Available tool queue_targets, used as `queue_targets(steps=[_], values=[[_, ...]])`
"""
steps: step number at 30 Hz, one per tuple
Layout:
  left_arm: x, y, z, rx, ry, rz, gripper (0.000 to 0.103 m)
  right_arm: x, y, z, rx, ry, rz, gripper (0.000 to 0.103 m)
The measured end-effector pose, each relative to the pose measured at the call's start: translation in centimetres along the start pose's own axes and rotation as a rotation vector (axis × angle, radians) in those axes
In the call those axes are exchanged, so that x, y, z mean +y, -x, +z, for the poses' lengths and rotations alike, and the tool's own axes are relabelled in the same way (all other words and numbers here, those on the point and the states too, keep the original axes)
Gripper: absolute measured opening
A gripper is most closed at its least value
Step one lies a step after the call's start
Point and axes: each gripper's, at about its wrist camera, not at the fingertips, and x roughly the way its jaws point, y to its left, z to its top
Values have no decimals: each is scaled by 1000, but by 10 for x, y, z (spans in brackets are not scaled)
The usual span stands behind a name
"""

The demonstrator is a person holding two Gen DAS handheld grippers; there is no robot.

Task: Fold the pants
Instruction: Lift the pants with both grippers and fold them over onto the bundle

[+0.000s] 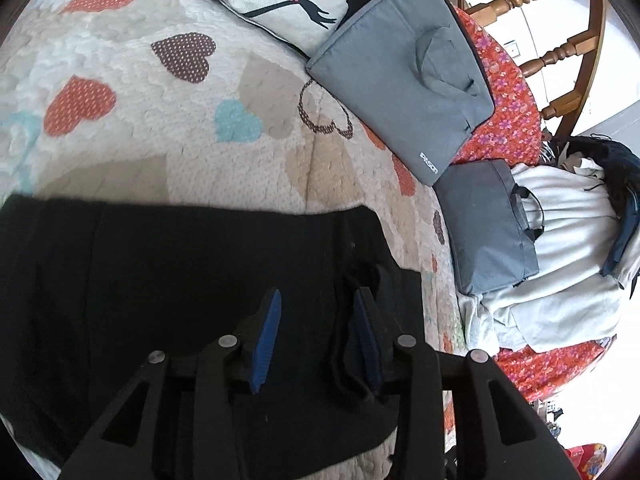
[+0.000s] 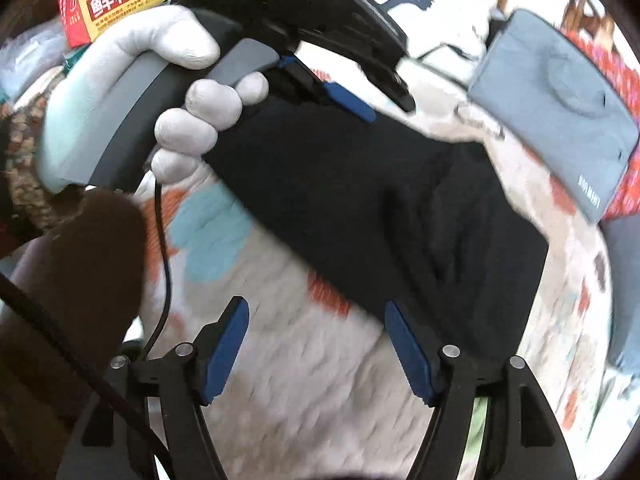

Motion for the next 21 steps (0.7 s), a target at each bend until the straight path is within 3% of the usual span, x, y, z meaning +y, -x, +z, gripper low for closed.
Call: queue_targets(steps=[4, 8, 10, 13, 15, 18, 21], values=[[-5, -5, -16, 26, -10, -5, 36, -46, 14, -10, 12, -188, 8, 75], [-14, -26, -26, 69, -37, 20, 36, -107, 25, -12, -47, -452, -16, 73], [-17, -35, -37, 87, -45, 47, 36, -136, 24, -4, -101, -582, 54, 66], [-29, -34, -48, 84, -109, 89, 35, -165, 7, 13, -153, -733, 208, 65], [-31, -32, -54, 107, -111, 114, 24, -171, -9, 27, -148, -770, 292, 65], [-25, -23, -65, 120, -108, 144, 13, -164, -37, 57, -61, -733, 263, 64], [-19, -15, -74, 127, -107, 162, 7, -152, -71, 80, 75, -670, 164, 42]])
